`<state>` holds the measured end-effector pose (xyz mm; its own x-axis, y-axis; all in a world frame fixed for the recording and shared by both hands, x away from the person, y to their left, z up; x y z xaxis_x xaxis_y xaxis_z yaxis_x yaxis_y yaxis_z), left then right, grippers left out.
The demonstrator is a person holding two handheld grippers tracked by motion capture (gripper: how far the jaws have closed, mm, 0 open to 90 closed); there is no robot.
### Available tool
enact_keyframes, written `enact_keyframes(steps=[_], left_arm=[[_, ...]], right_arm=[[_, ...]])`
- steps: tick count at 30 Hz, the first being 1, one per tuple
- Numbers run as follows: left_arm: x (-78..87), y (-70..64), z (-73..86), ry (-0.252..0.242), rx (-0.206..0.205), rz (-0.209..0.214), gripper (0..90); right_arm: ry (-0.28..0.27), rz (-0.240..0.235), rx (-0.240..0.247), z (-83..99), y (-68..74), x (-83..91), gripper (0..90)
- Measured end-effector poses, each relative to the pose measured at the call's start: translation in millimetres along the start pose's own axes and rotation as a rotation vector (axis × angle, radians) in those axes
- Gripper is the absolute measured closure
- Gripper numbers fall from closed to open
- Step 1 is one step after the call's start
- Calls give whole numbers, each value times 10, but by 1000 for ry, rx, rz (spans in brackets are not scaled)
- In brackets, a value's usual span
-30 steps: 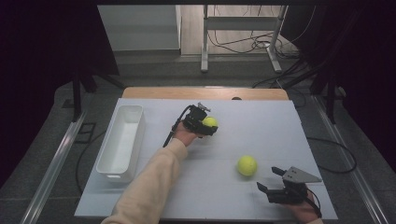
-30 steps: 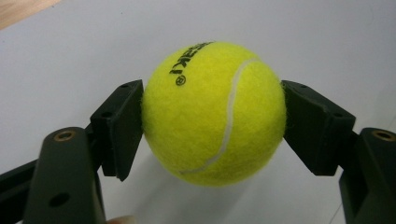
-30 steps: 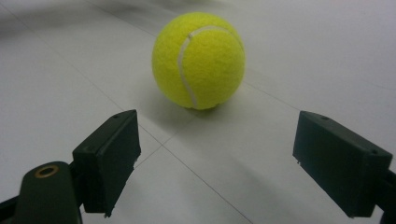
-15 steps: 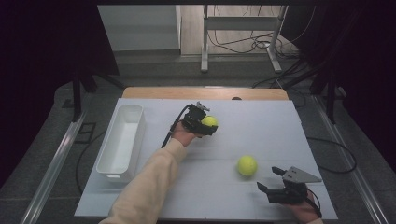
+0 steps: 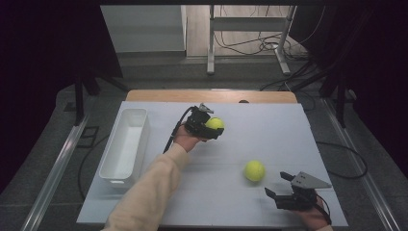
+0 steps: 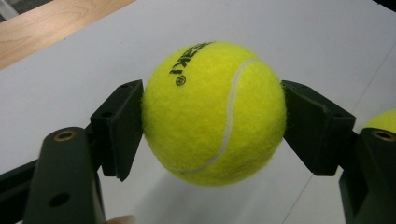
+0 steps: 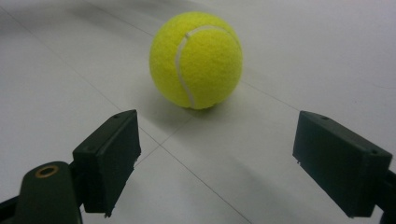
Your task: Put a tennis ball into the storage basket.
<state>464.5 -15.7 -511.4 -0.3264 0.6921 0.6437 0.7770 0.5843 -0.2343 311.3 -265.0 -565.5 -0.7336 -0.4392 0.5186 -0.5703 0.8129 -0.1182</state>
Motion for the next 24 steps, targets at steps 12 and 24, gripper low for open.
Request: enact_keyframes(steps=[12,24], left_arm=[[144,-5,88,-18,1,-2,265],[227,22,128,-34,17,-3,265]], right_arm=[[-1,-3,-1,-2,8,0,156],[2,1,1,5,1,-1,156]])
Point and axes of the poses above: each handheld gripper's, and its own axes: x roughly backward along the jaws, z roughly out of its underside, y roughly to its left, the point moved 9 cm from there along -x, roughly forward along the jaws, and after that the axes turned 11 degrees about z, right-handed, at the moved point
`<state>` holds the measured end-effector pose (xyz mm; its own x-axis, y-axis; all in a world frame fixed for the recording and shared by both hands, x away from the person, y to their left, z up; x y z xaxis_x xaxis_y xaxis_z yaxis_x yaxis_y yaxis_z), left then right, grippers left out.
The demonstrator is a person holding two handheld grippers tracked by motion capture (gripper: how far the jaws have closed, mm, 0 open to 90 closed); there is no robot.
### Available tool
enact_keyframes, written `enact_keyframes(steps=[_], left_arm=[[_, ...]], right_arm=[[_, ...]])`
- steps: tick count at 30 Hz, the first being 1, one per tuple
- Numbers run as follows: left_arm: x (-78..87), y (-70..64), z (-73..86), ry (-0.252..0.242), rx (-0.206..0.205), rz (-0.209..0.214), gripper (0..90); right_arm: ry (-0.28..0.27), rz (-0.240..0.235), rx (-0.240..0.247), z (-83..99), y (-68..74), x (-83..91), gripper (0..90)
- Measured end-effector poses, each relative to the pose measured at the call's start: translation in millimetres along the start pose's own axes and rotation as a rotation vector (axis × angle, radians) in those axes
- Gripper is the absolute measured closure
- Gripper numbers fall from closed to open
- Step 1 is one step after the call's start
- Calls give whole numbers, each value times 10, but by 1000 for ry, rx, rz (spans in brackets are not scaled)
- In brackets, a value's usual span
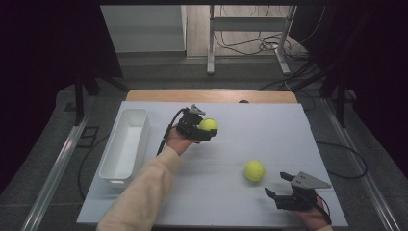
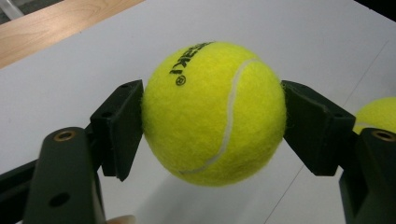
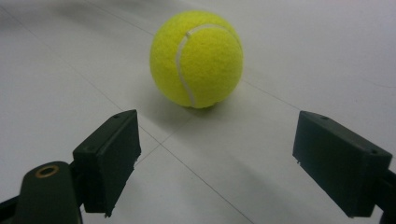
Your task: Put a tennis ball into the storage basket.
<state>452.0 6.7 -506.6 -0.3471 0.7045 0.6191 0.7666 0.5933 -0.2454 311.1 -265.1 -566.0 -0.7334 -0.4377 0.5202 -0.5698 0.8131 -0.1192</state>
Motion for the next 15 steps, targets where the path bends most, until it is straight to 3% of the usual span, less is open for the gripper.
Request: enact_keyframes(steps=[15], left_arm=[[255,-29,17,-46,-6,-9,265]], right_arm=[[1,0,4,-2,7,-1,156]])
Point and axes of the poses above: each handheld gripper's, and its own axes: x roughly backward along the jaws, z roughly out of its underside, y roughly to its left, the point moved 9 cm from there along -x, roughly forward along the jaws, and after that the axes turned 11 degrees about z, right-handed, at the moved point
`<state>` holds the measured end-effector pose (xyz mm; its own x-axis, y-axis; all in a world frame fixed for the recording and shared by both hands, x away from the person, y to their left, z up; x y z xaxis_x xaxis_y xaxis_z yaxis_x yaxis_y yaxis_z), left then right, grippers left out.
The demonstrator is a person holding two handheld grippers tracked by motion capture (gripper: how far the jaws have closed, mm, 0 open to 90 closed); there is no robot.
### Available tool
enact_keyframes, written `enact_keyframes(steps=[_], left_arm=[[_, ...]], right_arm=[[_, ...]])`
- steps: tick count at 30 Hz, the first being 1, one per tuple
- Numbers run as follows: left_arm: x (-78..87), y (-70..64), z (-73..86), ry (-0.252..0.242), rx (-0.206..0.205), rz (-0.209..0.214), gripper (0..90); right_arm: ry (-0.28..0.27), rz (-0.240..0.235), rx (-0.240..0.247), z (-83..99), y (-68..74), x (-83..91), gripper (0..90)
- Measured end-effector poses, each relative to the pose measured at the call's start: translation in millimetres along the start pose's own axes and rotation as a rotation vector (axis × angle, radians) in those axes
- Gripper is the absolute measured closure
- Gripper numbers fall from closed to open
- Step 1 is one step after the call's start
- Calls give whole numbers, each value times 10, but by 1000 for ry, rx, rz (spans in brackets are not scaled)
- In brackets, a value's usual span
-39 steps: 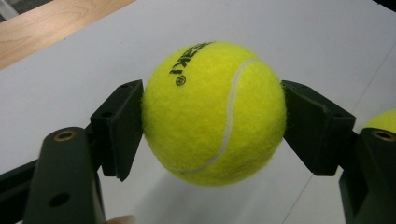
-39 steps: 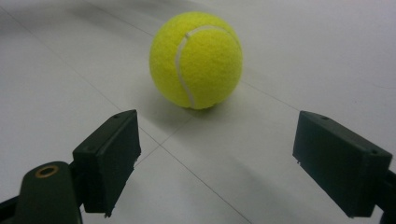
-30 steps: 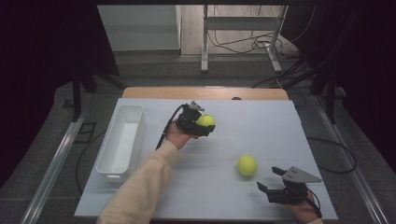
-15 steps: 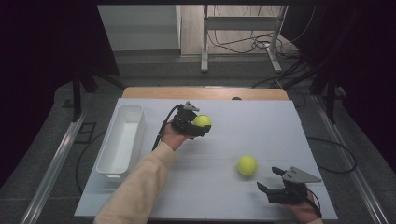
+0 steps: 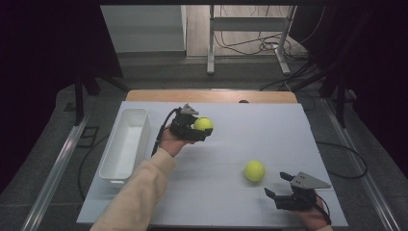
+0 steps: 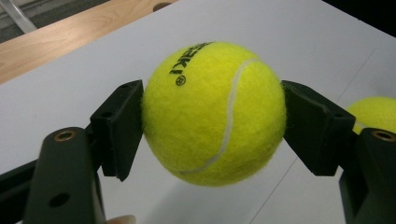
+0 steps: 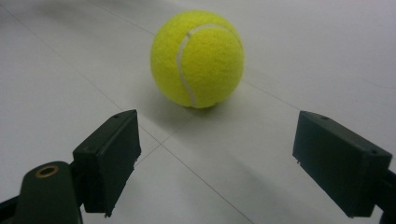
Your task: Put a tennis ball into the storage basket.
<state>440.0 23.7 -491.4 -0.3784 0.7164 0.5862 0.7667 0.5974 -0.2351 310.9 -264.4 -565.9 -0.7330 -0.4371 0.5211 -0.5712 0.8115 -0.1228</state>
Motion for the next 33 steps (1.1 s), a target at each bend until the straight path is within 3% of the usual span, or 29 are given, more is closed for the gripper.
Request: enact_keyframes(steps=[33], left_arm=[[391,23,6,-64,-4,-28,265]], right_arm=[[4,7,-1,5,-7,-4,156]])
Point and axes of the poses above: each handheld gripper's, and its own axes: x roughly backward along the jaws, z roughly out of its underside, y roughly to its left, the point moved 9 cm from there along -x, roughly forward along the jaws, and after that the axes turned 11 degrees about z, right-handed, at the moved point
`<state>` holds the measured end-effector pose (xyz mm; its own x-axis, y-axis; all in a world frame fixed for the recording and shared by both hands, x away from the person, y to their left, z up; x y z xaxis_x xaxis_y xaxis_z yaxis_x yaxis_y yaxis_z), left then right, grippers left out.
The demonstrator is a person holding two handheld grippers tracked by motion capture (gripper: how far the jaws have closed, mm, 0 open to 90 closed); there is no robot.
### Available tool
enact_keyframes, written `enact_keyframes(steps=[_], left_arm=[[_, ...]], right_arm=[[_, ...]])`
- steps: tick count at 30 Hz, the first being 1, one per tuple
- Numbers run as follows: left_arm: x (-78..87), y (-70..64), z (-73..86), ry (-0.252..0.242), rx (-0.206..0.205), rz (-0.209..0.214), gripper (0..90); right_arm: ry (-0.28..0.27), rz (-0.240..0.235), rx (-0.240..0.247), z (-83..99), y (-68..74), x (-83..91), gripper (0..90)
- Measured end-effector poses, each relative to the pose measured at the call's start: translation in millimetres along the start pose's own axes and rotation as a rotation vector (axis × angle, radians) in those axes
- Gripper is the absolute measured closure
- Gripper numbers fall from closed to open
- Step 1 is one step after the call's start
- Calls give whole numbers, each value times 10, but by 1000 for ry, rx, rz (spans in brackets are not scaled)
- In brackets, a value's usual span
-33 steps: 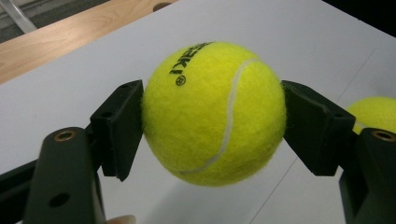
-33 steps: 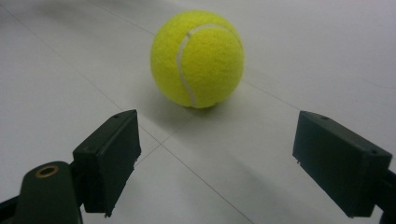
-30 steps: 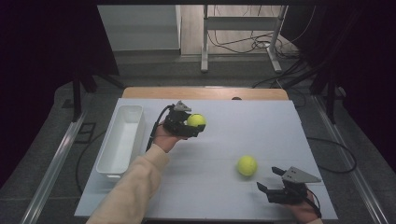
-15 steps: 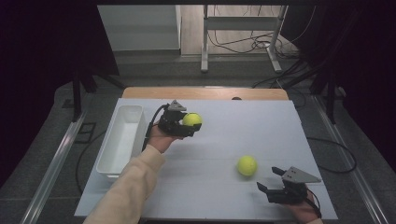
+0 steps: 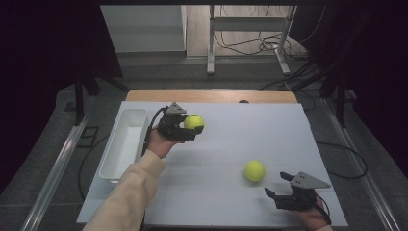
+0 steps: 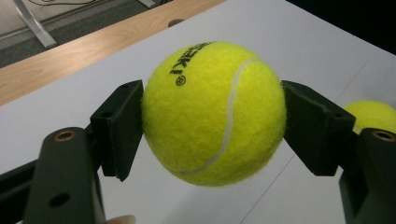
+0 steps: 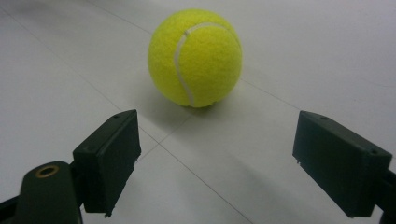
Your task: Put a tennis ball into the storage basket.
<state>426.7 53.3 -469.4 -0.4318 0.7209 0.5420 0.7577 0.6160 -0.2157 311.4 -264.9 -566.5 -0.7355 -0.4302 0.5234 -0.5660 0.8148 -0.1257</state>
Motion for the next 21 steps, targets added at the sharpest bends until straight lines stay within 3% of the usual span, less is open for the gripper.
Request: enact_keyframes(steps=[8,21], left_arm=[[147,37,-26,-23,-2,-14,265],[244,33,-55,-49,-7,-18,265]], right_arm=[[-1,1,-3,0,-4,-1,157],[-2,6,-4,1,-11,4,157]])
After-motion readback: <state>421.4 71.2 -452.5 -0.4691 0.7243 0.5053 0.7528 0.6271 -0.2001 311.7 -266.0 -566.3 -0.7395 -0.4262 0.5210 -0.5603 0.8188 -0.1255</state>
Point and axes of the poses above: each handheld gripper's, and its own axes: x roughly backward along the jaws, z roughly out of its underside, y roughly to its left, the point moved 9 cm from there along -x, roughly forward along the jaws, and after that the axes turned 11 degrees about z, right-handed, at the moved point
